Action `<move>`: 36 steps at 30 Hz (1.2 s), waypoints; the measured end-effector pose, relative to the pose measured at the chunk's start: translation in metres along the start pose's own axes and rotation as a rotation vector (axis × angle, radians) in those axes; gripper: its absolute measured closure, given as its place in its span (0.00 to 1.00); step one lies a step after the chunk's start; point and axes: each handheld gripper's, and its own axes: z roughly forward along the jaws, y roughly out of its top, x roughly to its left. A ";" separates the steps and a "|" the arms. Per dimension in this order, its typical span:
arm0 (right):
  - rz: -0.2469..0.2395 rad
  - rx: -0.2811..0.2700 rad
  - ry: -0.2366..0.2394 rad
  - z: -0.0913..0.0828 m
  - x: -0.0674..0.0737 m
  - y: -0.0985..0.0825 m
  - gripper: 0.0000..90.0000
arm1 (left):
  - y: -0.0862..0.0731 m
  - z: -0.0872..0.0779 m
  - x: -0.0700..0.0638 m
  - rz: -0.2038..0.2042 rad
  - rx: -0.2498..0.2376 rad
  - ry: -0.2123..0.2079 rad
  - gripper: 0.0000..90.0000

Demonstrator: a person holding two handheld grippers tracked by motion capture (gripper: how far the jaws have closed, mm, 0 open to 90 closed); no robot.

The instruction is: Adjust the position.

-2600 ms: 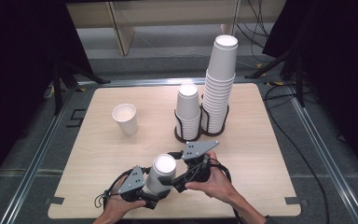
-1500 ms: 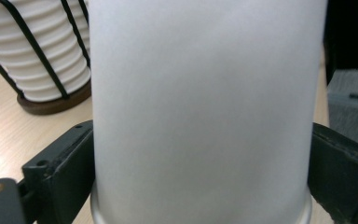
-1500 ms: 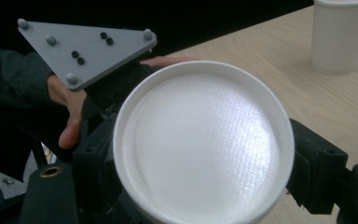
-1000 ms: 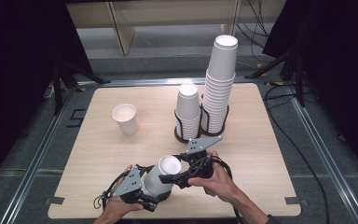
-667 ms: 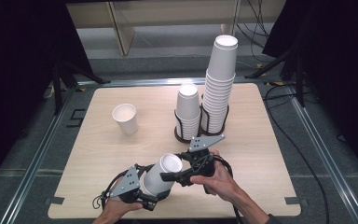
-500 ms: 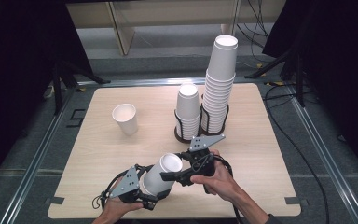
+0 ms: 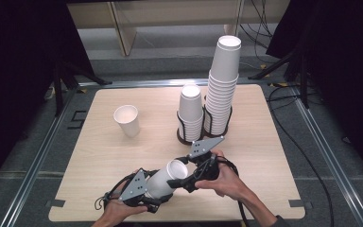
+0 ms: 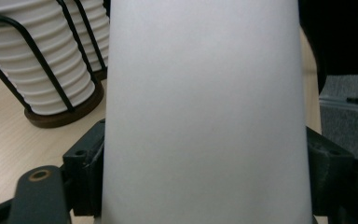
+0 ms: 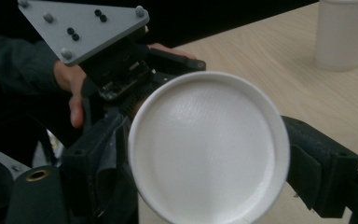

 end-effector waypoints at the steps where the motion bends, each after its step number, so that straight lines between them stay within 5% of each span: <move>1: -0.026 0.017 -0.020 -0.001 0.001 0.001 0.21 | 0.000 0.001 0.000 0.005 0.005 0.001 0.22; 10: -0.227 0.205 -0.130 -0.004 0.016 0.008 0.20 | -0.001 0.005 -0.001 0.056 0.126 -0.007 0.23; 19: -0.304 0.333 -0.157 0.009 0.024 0.006 0.22 | 0.001 0.006 -0.003 0.107 0.205 -0.026 0.22; 21: -0.329 0.362 -0.156 0.012 0.025 0.006 0.22 | 0.003 0.005 -0.003 0.156 0.246 -0.033 0.23; 22: -0.340 0.374 -0.158 0.014 0.027 0.006 0.22 | 0.002 0.006 -0.005 0.133 0.231 -0.036 0.23; 28: -0.387 0.469 -0.145 0.024 0.030 0.005 0.24 | 0.003 0.007 -0.006 0.207 0.292 -0.040 0.23; 30: -0.394 0.492 -0.138 0.028 0.030 0.004 0.24 | 0.002 0.008 -0.009 0.192 0.286 -0.050 0.23; 33: -0.408 0.525 -0.121 0.032 0.029 0.001 0.24 | 0.004 0.007 -0.008 0.242 0.331 -0.050 0.23; 36: -0.428 0.551 -0.121 0.036 0.029 0.000 0.24 | 0.003 0.009 -0.010 0.234 0.321 -0.067 0.23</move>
